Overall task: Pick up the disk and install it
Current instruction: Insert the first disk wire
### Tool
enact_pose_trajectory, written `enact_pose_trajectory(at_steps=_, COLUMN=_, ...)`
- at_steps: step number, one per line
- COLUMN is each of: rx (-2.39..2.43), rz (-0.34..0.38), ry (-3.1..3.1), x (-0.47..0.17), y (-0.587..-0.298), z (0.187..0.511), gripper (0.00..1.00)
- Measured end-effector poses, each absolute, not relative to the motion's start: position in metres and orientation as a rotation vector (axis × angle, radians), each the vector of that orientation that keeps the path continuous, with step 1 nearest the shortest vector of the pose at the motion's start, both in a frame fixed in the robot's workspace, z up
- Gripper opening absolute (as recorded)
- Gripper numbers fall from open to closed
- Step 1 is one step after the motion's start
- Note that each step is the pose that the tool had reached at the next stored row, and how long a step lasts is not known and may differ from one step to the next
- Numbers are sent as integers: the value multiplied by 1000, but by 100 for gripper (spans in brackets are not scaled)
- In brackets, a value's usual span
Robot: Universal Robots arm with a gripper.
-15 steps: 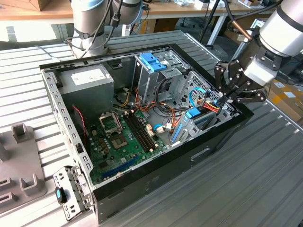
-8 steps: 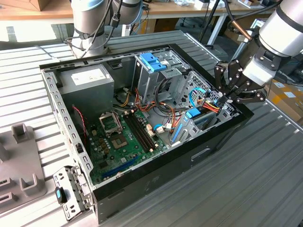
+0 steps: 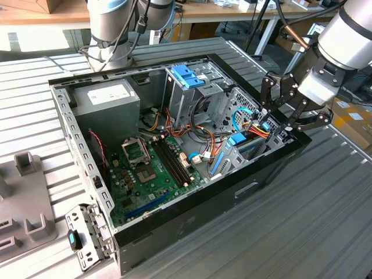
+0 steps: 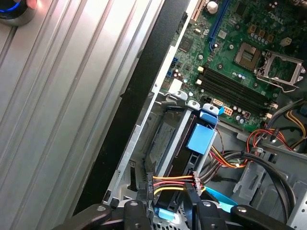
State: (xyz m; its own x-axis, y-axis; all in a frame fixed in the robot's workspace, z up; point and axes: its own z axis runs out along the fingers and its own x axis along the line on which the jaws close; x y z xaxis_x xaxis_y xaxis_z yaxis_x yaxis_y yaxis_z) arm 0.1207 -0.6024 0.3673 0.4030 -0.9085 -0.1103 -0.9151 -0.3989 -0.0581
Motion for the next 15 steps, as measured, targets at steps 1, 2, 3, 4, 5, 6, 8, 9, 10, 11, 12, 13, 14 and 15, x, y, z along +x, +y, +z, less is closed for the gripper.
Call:
enact_pose_trajectory(at_steps=1, rx=-2538, rz=92, ry=1657, x=121, y=-602, z=367, gripper=42)
enact_pose_trajectory(at_steps=2, rx=-2538, rz=92, ry=1657, x=121, y=-602, z=367, gripper=42)
enact_pose_trajectory(at_steps=3, rx=-2538, rz=92, ry=1657, x=121, y=-603, z=367, gripper=42)
enact_pose_trajectory(at_steps=4, rx=-2538, rz=92, ry=1657, x=121, y=-604, z=367, gripper=42)
enact_pose_trajectory(at_steps=5, rx=-2538, rz=92, ry=1657, x=121, y=-605, z=367, gripper=42)
enact_pose_trajectory(at_steps=6, rx=-2538, rz=92, ry=1657, x=121, y=-606, z=367, gripper=42)
enact_pose_trajectory(at_steps=8, rx=-2538, rz=92, ry=1657, x=121, y=-607, z=367, gripper=42)
enact_pose_trajectory(at_steps=9, rx=-2538, rz=92, ry=1657, x=121, y=-608, z=367, gripper=42)
enact_pose_trajectory(at_steps=10, rx=-2538, rz=92, ry=1657, x=121, y=-609, z=367, gripper=42)
enact_pose_trajectory(at_steps=11, rx=-2538, rz=92, ry=1657, x=121, y=-610, z=367, gripper=42)
enact_pose_trajectory(at_steps=12, rx=-2538, rz=92, ry=1657, x=121, y=-611, z=367, gripper=42)
enact_pose_trajectory(at_steps=13, rx=-2538, rz=92, ry=1657, x=120, y=-611, z=367, gripper=42)
enact_pose_trajectory(at_steps=14, rx=-2538, rz=92, ry=1657, x=120, y=-612, z=367, gripper=42)
enact_pose_trajectory(at_steps=15, rx=-2538, rz=92, ry=1657, x=120, y=-613, z=367, gripper=42)
